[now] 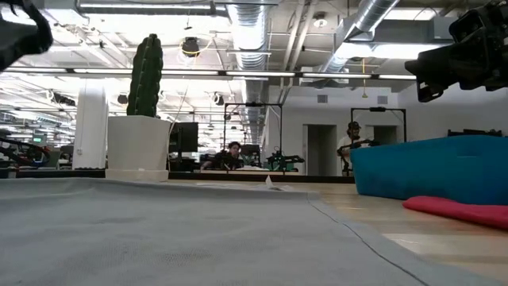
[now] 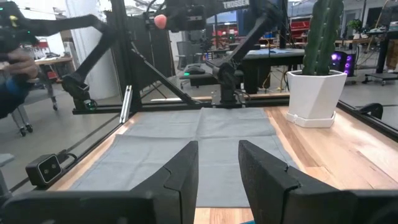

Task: Pick and placing Produce into tupperware
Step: Put the pink peach into the blue bin

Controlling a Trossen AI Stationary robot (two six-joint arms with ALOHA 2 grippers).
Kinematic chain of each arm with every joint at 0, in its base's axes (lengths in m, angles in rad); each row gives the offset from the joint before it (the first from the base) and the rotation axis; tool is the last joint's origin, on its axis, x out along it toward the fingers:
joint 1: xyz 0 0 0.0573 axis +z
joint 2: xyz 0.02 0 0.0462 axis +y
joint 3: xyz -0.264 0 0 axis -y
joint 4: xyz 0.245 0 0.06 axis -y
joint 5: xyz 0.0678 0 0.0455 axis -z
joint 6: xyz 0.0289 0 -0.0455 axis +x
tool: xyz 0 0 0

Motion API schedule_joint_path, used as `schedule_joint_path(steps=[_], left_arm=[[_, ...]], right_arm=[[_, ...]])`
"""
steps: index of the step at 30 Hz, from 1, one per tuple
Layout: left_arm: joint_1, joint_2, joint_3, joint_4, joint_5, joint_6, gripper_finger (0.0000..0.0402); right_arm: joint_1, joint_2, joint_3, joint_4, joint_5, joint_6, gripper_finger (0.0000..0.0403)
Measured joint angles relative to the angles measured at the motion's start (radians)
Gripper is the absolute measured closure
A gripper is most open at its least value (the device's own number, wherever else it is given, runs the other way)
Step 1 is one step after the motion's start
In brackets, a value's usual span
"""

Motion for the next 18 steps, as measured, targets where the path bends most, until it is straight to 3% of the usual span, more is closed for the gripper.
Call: schedule_joint_path(steps=[4,11,18], left_arm=[[-0.001,-0.1,-0.034,0.102,0.088,0.064,0.034],[0.0,-0.187,-0.048,0.421,0.134,0.139,0.0335],[0.0,-0.092,-0.049,0.488,0.595,0.483,0.0334]], right_arm=[[0.0,0.0,0.0,0.0,0.0,0.0,0.0266],[0.0,0.0,0.0,0.0,0.0,0.0,0.0264],[0.0,0.0,0.0,0.0,0.0,0.0,0.0265]])
